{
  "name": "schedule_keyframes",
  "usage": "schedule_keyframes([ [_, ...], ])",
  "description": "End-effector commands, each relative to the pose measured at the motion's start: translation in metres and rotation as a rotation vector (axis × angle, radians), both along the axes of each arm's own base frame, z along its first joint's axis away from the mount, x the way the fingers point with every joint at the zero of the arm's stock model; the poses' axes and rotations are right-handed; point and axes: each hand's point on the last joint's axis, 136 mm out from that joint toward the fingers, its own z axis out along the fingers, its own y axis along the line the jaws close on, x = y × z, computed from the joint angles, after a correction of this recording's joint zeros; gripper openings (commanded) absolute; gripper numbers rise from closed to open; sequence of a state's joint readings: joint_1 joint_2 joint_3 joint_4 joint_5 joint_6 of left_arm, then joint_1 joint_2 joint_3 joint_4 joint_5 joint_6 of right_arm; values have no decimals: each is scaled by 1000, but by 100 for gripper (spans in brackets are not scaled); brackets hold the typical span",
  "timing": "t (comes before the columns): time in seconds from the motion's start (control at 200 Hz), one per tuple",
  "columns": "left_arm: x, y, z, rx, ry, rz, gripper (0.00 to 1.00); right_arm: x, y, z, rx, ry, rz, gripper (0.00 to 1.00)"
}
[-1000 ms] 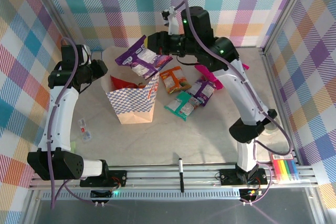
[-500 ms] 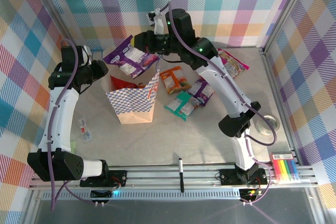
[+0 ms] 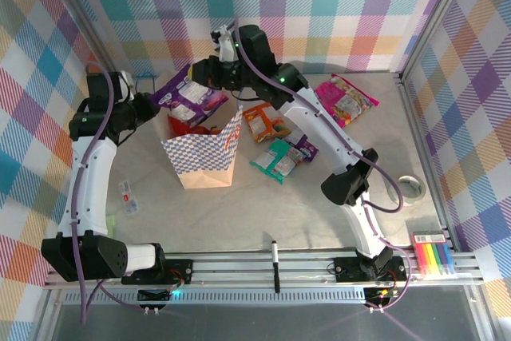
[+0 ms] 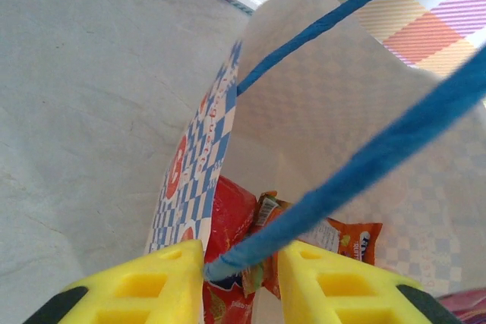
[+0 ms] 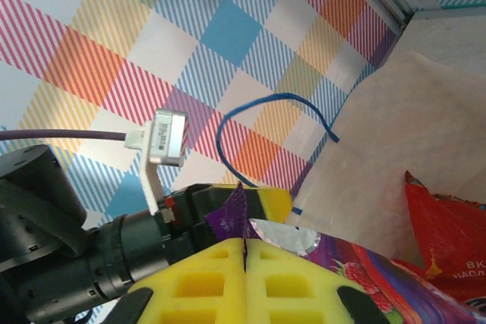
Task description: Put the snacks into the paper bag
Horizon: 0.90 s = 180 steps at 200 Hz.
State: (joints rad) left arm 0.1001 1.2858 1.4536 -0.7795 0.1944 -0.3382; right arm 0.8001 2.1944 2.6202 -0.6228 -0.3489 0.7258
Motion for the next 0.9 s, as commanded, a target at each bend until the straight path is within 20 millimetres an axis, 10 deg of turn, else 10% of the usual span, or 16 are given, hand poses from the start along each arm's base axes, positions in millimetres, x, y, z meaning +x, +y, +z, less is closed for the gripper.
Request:
schedule_keyframes([
  [0.0, -4, 13, 10, -60, -49, 58, 32, -2, 8, 18, 63, -30, 5, 0],
  [0.1, -3, 13, 11, -89, -59, 50, 32, 2, 15, 1, 41, 2, 2, 0],
  [0.29, 3, 10, 8, -108, -48, 32, 32, 5, 6, -12, -33, 2, -37, 47],
  [0.65, 16, 5, 13, -143, -62, 2, 32, -28, -54, 42, -124, -177, -88, 54],
  [0.895, 16, 4, 16, -136, -61, -8, 32, -27, -115, 27, -331, -228, -274, 57],
])
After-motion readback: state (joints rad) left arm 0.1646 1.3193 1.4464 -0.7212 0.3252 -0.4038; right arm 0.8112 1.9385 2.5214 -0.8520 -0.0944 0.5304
